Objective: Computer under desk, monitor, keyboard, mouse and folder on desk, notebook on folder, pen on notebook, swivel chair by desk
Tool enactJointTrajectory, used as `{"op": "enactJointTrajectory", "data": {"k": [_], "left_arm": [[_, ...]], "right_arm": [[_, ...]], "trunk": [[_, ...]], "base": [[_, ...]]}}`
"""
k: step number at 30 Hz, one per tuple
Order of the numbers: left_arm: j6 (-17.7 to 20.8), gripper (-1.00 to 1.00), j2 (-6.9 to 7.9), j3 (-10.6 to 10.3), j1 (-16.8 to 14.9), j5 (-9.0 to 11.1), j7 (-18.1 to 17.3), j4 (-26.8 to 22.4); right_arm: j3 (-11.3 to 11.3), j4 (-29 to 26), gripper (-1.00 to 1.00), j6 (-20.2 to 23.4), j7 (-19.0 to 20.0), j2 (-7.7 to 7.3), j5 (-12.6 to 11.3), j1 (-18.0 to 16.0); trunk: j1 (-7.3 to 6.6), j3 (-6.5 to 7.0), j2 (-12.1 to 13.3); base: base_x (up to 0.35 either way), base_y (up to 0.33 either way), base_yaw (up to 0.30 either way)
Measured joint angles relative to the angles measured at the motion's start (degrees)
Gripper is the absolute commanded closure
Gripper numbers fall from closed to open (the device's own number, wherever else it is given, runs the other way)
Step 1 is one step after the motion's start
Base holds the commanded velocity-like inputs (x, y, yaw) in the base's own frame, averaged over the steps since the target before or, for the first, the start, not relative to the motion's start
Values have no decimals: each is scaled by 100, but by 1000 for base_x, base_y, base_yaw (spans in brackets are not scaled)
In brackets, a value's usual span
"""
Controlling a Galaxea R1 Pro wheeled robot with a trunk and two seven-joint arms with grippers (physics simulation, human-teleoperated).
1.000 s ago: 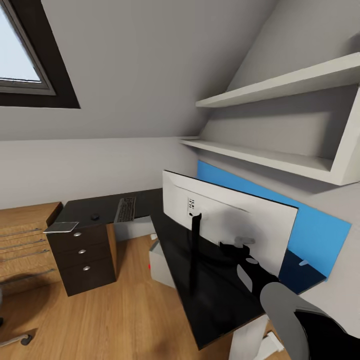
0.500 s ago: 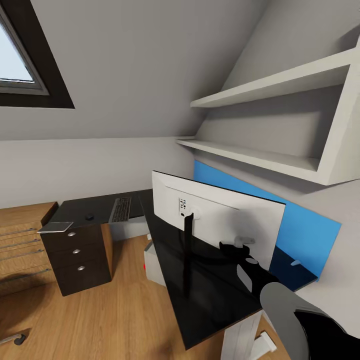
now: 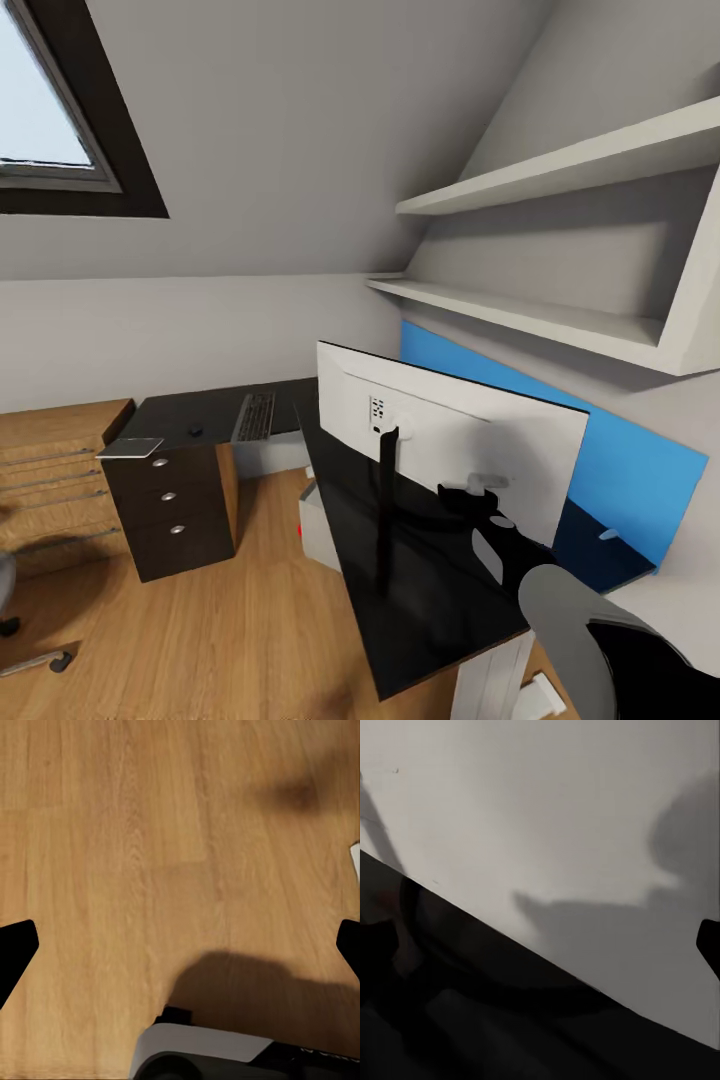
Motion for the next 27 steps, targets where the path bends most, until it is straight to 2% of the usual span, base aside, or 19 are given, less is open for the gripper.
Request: {"op": "enactJointTrajectory", "data": {"k": [22, 27], "left_arm": [[-18, -100, 47, 7, 1, 4, 0, 45], [-24, -100, 52, 7, 1, 9, 1, 45]], "right_arm": [[-1, 48, -100, 5, 1, 5, -1, 0], [9, 68, -100, 4, 5, 2, -2, 0]], "trunk": [[0, 0, 0], [0, 0, 0]], "base": [[0, -290, 275], [0, -147, 104]]}}
